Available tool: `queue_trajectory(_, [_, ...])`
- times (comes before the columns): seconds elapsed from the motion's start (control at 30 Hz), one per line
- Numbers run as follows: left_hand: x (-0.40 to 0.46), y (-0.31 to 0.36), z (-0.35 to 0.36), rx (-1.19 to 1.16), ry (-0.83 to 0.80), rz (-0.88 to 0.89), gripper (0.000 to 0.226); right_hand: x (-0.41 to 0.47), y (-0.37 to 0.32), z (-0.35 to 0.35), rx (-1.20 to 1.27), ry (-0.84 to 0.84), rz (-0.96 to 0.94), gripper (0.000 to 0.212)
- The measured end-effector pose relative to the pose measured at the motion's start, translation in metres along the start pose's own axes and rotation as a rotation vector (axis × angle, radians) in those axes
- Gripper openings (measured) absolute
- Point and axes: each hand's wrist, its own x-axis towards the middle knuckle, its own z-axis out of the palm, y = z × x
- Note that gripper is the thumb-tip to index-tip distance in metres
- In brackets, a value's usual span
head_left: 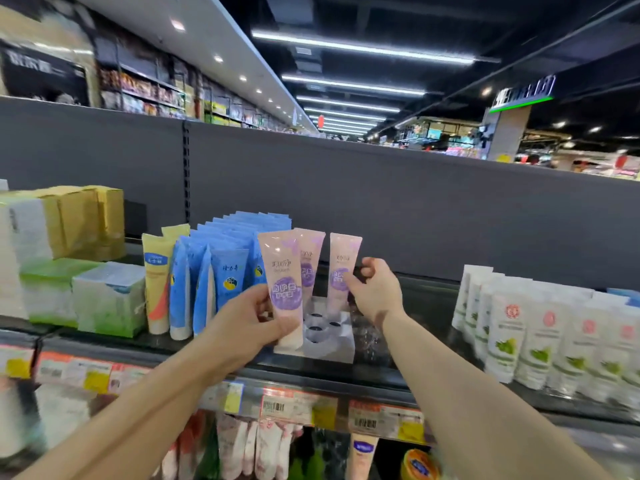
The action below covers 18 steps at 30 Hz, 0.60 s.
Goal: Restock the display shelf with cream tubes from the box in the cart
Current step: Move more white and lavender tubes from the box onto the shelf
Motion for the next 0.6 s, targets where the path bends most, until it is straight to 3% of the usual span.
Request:
queue_trajectory(0.07, [0.003, 0.003, 0.004, 0.001, 0.016, 0.019, 0.038, -0.009, -0.012, -0.010, 0.086, 0.144, -0.112, 0.028])
queue_trajectory(0.1, [0.004, 0.005, 0.007, 0.002, 0.030, 0.032, 0.040, -0.015, -0.020, -0.015, 0.141, 0.086, -0.162, 0.023])
queue_trajectory(0.2, [0.010, 0.010, 0.017, 0.003, 0.062, 0.076, 0.038, -0.041, -0.041, -0.020, 0.179, -0.410, -0.162, 0.013])
queue_trajectory(0.27, [0.013, 0.013, 0.024, 0.009, 0.062, 0.094, 0.037, -0.051, -0.044, -0.014, 0.147, -0.540, -0.161, 0.014])
queue_trajectory(0.37, [0.018, 0.013, 0.025, 0.016, 0.100, 0.089, 0.041, -0.045, -0.042, -0.008, 0.143, -0.361, -0.205, 0.014])
queue_trajectory(0.47, [0.016, 0.003, 0.019, 0.237, 0.101, 0.095, 0.043, -0.030, -0.038, -0.007, 0.219, -0.168, -0.157, 0.023])
queue_trajectory(0.6, [0.007, -0.016, 0.018, 0.501, -0.016, 0.048, 0.035, -0.026, -0.028, 0.006, 0.060, -0.079, -0.175, 0.022])
